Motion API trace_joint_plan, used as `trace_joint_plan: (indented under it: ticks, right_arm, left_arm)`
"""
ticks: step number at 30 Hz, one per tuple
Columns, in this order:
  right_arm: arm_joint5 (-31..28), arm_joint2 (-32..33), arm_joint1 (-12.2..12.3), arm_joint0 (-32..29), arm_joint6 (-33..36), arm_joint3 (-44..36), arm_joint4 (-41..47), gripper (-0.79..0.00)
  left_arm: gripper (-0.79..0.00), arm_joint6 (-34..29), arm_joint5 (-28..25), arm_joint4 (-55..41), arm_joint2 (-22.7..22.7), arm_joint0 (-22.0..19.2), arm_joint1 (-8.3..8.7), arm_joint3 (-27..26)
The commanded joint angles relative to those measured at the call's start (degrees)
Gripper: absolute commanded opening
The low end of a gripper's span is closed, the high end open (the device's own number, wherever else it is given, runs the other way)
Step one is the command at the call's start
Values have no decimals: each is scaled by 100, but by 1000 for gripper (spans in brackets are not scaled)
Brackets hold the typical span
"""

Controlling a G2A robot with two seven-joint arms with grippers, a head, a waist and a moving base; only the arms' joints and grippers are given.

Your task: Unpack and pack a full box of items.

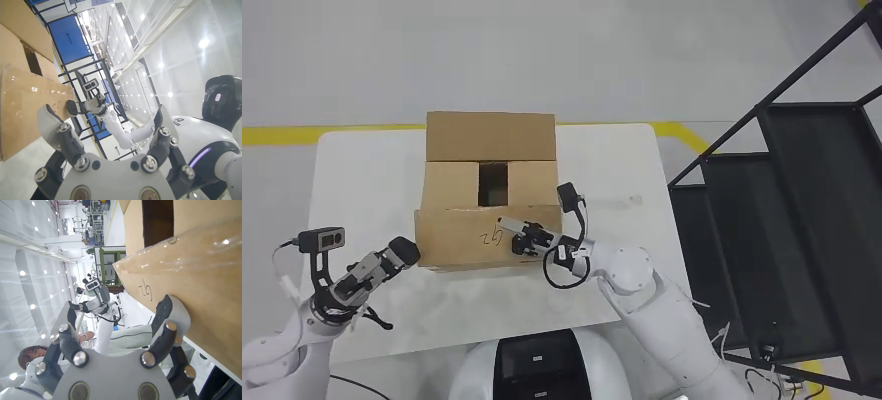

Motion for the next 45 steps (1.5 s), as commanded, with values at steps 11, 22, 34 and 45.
trace_joint_plan:
  ticks: [11,22,34,45]
  right_arm:
    - [468,-289,-25,666,-185,-564,-438,0]
    - [701,-312,-20,887,-336,-796,-806,0]
    - [701,-312,-20,887,-336,-796,-806,0]
    - [552,32,-27,1426,-947,271,-1039,0]
  left_arm:
    - [0,774,60,1308,740,-905,-59,769]
    - [0,689,114,1215,731,-836,-36,705]
    - [0,689,114,1215,731,-836,-36,705]
    - [0,689,114,1215,731,-836,-36,705]
